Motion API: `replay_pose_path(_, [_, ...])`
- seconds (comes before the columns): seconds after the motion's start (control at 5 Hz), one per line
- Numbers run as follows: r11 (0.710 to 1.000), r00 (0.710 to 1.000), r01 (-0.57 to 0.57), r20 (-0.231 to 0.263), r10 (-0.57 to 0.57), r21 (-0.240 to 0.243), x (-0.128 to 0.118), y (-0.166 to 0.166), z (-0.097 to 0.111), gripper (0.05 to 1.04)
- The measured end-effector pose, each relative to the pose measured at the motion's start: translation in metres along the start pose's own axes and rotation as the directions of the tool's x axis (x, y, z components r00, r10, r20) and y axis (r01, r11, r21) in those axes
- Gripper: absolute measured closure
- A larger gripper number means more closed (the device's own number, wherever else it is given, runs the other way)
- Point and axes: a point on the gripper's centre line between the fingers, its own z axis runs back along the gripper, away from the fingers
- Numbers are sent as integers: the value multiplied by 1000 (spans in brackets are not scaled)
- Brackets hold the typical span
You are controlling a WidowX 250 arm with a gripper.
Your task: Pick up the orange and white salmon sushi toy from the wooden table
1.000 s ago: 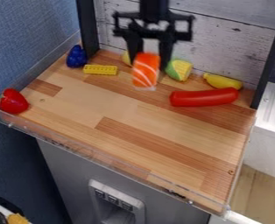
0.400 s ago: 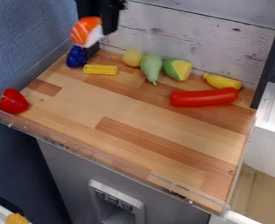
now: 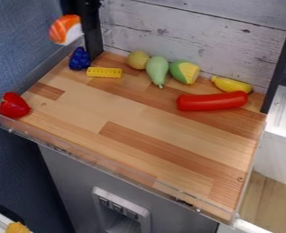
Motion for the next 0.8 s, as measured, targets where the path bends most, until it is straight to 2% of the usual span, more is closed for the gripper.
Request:
replay_pose_path(0.2, [992,992,-128,17,128,-5,-7,14,-1,558])
replay_pose_path(0.4, [977,977,-211,19,212,-19,-11,20,-16,558])
replay_pose_path(0.6, [971,971,-237,-1,237,-28,-20,23,-37,558])
replay_pose_path(0.8, [978,979,-206,-4,206,-29,-24,22,-54,558])
